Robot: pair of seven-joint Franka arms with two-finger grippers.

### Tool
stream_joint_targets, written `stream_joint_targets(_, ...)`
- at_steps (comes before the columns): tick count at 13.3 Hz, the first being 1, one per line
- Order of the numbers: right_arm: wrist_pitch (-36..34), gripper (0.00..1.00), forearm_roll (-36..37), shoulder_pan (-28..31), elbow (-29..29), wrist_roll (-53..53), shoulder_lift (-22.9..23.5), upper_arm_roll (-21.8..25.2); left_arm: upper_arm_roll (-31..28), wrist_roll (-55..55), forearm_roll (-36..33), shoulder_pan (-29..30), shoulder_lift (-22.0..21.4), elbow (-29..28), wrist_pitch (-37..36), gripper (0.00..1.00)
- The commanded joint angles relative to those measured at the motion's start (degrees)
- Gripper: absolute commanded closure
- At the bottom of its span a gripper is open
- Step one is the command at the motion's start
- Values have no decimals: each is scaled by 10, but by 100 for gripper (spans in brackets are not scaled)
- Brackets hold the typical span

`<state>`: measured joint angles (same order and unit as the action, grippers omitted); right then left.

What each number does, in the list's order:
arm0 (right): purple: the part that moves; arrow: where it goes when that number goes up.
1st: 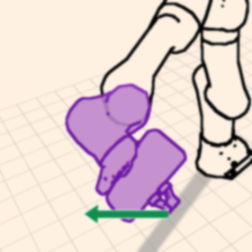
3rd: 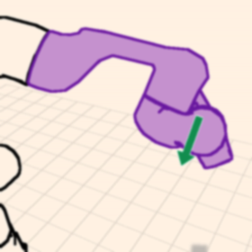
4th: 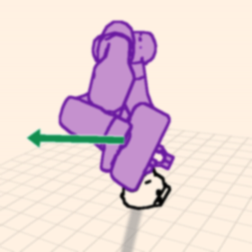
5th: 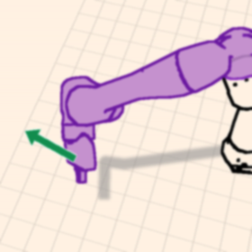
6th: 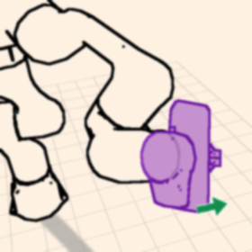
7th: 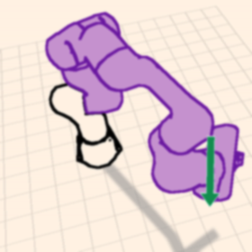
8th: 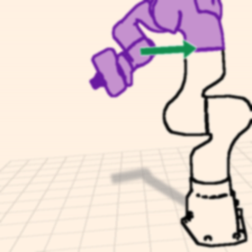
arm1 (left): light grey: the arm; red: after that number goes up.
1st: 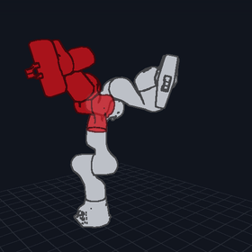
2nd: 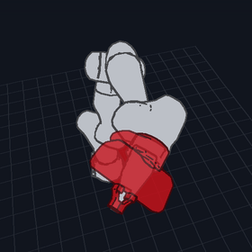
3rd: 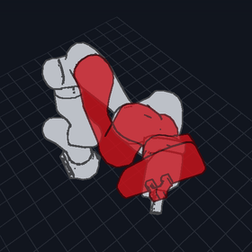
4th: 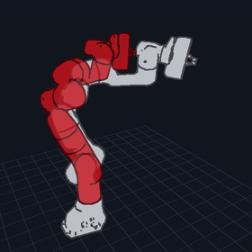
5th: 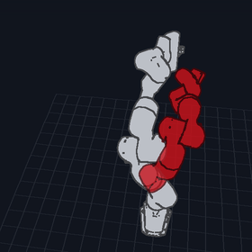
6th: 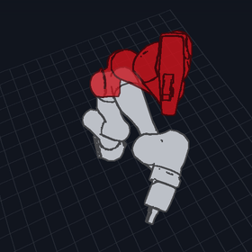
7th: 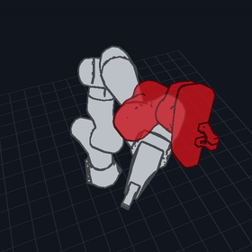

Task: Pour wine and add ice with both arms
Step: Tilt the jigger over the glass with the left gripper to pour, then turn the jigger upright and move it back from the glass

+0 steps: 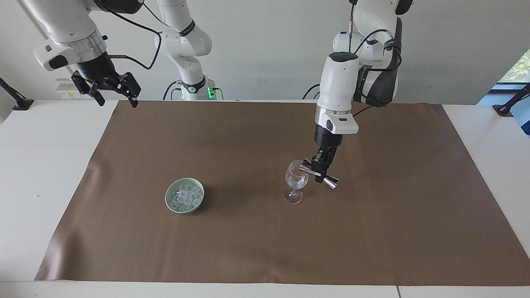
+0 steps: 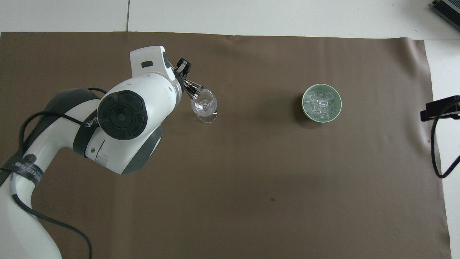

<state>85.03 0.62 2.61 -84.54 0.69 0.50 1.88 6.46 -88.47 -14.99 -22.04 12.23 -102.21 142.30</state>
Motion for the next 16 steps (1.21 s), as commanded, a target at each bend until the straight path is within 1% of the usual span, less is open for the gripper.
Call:
stream_joint_targets(1, 0, 0, -10, 1, -10, -9, -9, -1, -9, -23, -17, -9, -9, -12, 11, 100)
stream_joint_targets(5, 0, 0, -10, 1, -9, -9, -9, -1, -8, -30, -17, -9, -9, -11, 9, 100)
stream_joint_targets(9, 0, 0, -10, 1, -9, -9, -9, -1, -5, -40, -6, -3, -15, -9, -12, 100)
stream_joint_targets(11, 0, 0, -10, 1, -10, -9, -9, -1, -7, -35, 34, -1, -19, -6, -32, 100)
stream_joint_targets(13, 0, 0, -10, 1, -9, -9, -9, -1, -6, -28, 56, 9, -21, -5, -46, 100)
stream_joint_targets(16, 0, 0, -10, 1, -10, -9, -9, -1, -6, 32, 168, 21, -22, 4, -94, 100)
